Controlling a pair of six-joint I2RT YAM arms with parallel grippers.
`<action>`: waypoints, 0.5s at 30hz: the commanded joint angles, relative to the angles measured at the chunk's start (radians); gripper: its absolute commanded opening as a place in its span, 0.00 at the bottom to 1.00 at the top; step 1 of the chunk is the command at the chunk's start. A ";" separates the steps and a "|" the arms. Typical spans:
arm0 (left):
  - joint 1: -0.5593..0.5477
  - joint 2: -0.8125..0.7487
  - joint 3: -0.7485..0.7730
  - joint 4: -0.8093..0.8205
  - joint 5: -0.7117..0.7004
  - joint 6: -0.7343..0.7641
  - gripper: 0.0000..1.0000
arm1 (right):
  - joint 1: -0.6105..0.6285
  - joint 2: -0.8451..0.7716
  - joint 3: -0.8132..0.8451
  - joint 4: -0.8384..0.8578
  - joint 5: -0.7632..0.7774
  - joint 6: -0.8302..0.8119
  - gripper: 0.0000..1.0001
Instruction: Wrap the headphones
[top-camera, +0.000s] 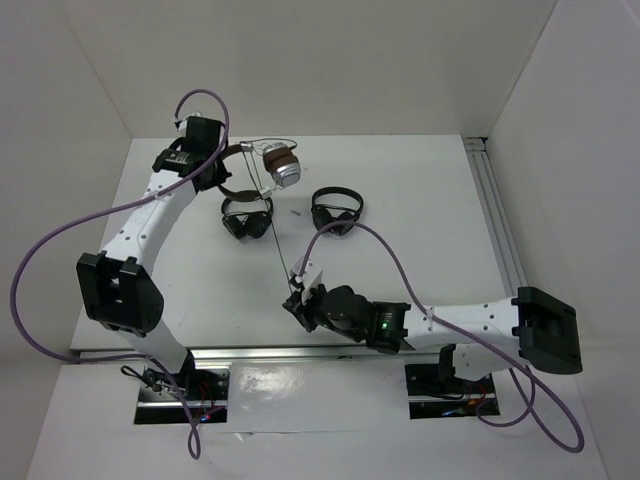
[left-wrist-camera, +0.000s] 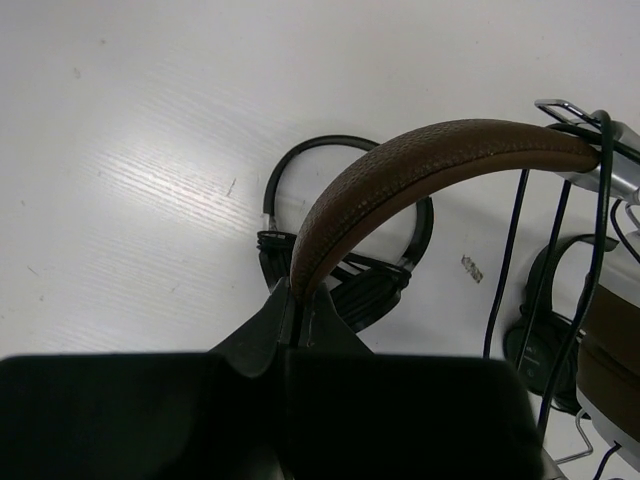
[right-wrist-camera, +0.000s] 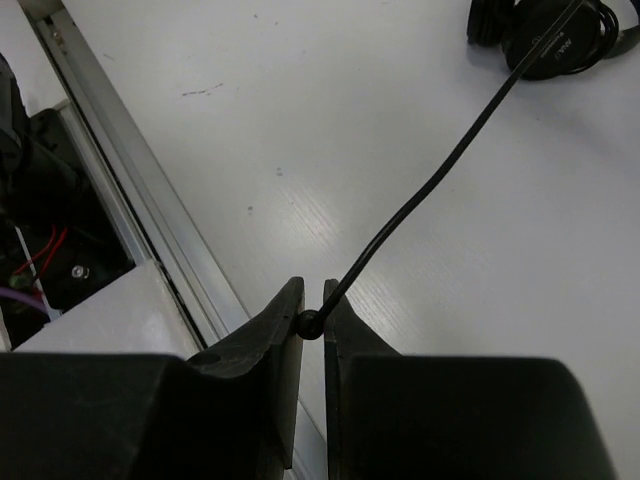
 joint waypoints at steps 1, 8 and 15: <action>0.009 0.000 0.017 0.108 0.017 -0.023 0.00 | 0.042 -0.021 0.073 -0.115 0.049 -0.067 0.00; 0.032 -0.012 0.007 0.108 0.109 -0.042 0.00 | 0.053 0.025 0.121 -0.126 -0.002 -0.123 0.00; 0.082 -0.015 -0.015 0.130 0.218 -0.051 0.00 | 0.053 0.090 0.171 -0.118 -0.063 -0.162 0.00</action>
